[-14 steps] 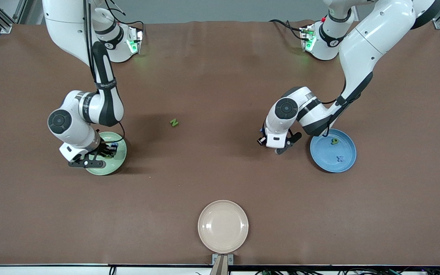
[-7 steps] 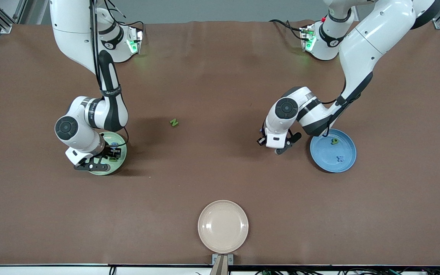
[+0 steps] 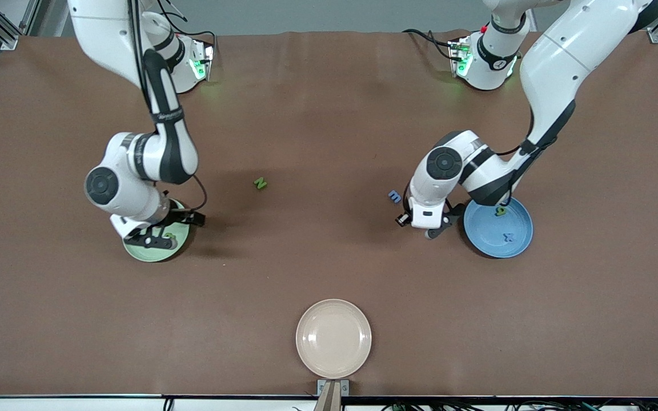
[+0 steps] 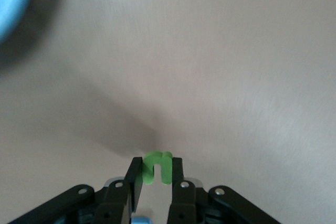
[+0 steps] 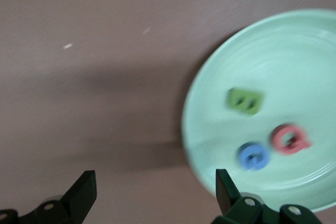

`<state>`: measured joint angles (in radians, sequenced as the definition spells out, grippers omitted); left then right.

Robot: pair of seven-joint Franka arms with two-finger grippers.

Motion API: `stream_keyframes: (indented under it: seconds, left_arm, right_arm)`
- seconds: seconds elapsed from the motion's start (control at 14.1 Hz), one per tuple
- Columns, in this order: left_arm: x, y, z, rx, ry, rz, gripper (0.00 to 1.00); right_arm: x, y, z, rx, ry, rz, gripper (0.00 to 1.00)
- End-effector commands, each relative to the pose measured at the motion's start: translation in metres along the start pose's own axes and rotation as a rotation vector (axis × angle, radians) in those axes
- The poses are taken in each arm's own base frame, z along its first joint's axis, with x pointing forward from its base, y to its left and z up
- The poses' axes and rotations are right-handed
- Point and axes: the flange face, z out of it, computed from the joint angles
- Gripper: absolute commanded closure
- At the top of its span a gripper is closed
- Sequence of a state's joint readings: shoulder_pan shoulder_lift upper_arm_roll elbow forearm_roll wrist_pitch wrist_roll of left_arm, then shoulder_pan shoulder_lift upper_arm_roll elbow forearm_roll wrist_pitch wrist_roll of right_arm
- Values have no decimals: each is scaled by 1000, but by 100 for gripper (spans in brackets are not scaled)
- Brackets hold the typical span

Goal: Sort upper and lower case letters into plates
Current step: 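Grasp the green N with the right gripper while the left gripper drops n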

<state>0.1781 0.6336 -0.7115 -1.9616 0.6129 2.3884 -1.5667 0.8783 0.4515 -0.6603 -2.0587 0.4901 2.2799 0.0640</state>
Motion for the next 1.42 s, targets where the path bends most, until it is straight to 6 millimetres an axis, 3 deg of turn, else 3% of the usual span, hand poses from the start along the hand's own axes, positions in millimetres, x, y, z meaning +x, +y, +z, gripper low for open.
stream_keyframes:
  seconds: [0.0,0.35,0.78,1.06,1.35]
  left_arm:
    - [28,-20,-28,38,61,89,90]
    - [84,-75,-37,88,-1,238,90]
    - [134,-143,-19,141,2,339,89]
    - [155,-170,-12,145,-3,398,88]
    - [171,-184,-5,137,18,444,87]
  right_arm:
    - [-58,-56,18,7,17,114,0]
    - [-124,-130,51,-19,82,397,0]
    - [-148,-138,77,-51,107,554,3]
    - [-157,-133,86,-56,120,592,6]
    - [-165,-139,92,-32,96,644,22]
